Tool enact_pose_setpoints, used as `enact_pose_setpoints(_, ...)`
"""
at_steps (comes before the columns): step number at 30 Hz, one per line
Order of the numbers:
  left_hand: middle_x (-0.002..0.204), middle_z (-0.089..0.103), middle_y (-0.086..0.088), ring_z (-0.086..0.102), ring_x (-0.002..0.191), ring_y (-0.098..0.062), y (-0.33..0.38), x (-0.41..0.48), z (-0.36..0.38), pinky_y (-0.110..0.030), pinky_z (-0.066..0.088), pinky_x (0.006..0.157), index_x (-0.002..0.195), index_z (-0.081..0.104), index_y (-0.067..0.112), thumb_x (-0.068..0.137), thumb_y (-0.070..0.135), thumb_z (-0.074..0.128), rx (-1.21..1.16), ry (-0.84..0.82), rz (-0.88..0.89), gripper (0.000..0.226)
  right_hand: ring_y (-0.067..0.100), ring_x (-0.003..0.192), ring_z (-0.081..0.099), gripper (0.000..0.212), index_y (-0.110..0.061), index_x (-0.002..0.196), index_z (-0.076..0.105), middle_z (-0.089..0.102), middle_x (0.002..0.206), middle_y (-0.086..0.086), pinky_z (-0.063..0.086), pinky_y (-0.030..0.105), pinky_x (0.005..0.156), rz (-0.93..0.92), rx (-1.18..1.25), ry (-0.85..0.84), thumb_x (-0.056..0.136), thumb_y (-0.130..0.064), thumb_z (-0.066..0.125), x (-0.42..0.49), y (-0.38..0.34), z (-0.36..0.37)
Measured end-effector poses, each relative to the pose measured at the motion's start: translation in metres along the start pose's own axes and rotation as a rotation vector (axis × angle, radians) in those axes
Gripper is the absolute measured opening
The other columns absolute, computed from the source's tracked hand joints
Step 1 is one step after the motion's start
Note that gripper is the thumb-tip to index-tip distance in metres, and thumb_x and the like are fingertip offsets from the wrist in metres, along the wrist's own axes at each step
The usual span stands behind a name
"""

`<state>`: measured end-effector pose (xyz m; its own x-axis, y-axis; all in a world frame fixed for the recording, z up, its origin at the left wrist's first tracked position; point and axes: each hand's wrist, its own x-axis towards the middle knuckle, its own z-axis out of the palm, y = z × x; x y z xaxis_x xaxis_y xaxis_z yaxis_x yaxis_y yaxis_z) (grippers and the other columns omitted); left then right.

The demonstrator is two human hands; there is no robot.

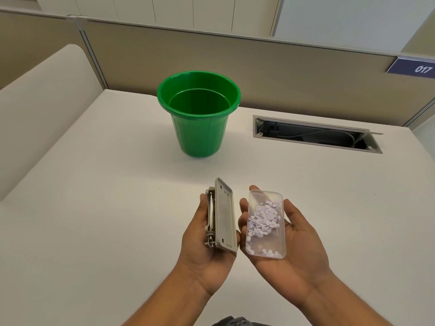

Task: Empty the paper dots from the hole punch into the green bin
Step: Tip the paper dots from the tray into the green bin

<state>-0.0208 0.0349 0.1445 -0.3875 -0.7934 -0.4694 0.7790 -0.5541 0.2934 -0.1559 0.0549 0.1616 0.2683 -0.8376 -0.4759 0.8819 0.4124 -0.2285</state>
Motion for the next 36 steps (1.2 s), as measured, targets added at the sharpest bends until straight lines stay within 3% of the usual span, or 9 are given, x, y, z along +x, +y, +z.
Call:
enact_pose_setpoints(9, 0.082, 0.066, -0.010, 0.063, 0.066, -0.025, 0.011, 0.008, -0.012, -0.026, 0.052, 0.050, 0.101, 0.072, 0.019, 0.084, 0.051, 0.060, -0.026, 0.020, 0.001, 0.038, 0.027, 0.084, 0.061, 0.052, -0.014, 0.131, 0.063, 0.072, 0.103, 0.017, 0.043, 0.038, 0.089, 0.005, -0.006, 0.013, 0.086, -0.040, 0.054, 0.012, 0.007, 0.005)
enact_pose_setpoints(13, 0.060, 0.064, -0.003, 0.059, 0.047, -0.016, 0.021, 0.013, -0.015, -0.024, 0.052, 0.044, 0.075, 0.080, 0.018, 0.085, 0.047, 0.058, -0.067, 0.023, 0.069, 0.037, 0.026, 0.084, 0.063, 0.051, -0.016, 0.131, 0.063, 0.073, 0.103, 0.015, 0.043, 0.035, 0.088, 0.025, 0.004, 0.002, 0.086, -0.038, 0.055, 0.023, 0.003, 0.013)
enact_pose_setpoints(17, 0.053, 0.062, -0.003, 0.055, 0.040, -0.015, 0.036, 0.022, -0.017, -0.025, 0.048, 0.038, 0.068, 0.079, 0.017, 0.091, 0.044, 0.055, -0.141, 0.039, 0.092, 0.043, 0.026, 0.085, 0.063, 0.048, -0.015, 0.128, 0.066, 0.073, 0.105, 0.015, 0.046, 0.035, 0.084, 0.006, 0.002, -0.031, 0.088, -0.039, 0.053, 0.045, -0.013, 0.035)
enact_pose_setpoints(26, 0.050, 0.057, -0.006, 0.051, 0.036, -0.017, 0.078, 0.048, -0.002, -0.025, 0.045, 0.034, 0.067, 0.079, 0.013, 0.081, 0.042, 0.062, -0.219, 0.026, 0.121, 0.037, 0.022, 0.083, 0.062, 0.049, -0.012, 0.128, 0.062, 0.070, 0.107, 0.015, 0.048, 0.032, 0.081, -0.214, -0.328, -0.059, 0.103, -0.043, 0.034, 0.143, -0.076, 0.140)
enact_pose_setpoints(32, 0.045, 0.054, -0.005, 0.049, 0.032, -0.017, 0.108, 0.069, 0.004, -0.024, 0.042, 0.032, 0.067, 0.075, 0.012, 0.081, 0.043, 0.061, -0.292, -0.002, 0.183, 0.036, 0.023, 0.097, 0.063, 0.051, -0.013, 0.132, 0.058, 0.068, 0.117, 0.017, 0.049, 0.035, 0.083, -0.325, -0.738, 0.000, 0.104, -0.045, 0.030, 0.215, -0.100, 0.176)
enact_pose_setpoints(35, 0.046, 0.054, -0.005, 0.050, 0.032, -0.017, 0.113, 0.075, 0.003, -0.024, 0.042, 0.032, 0.069, 0.076, 0.013, 0.085, 0.044, 0.059, -0.308, 0.000, 0.209, 0.038, 0.021, 0.104, 0.063, 0.052, -0.011, 0.137, 0.055, 0.068, 0.125, 0.014, 0.050, 0.035, 0.081, -0.546, -1.447, 0.042, 0.104, -0.045, 0.031, 0.242, -0.106, 0.182)
enact_pose_setpoints(36, 0.046, 0.055, -0.005, 0.050, 0.033, -0.016, 0.114, 0.076, 0.003, -0.025, 0.042, 0.032, 0.069, 0.077, 0.013, 0.083, 0.044, 0.060, -0.308, -0.002, 0.213, 0.037, 0.024, 0.113, 0.062, 0.053, -0.010, 0.139, 0.053, 0.064, 0.134, 0.015, 0.051, 0.036, 0.089, -0.610, -1.738, -0.015, 0.105, -0.044, 0.031, 0.250, -0.108, 0.183)
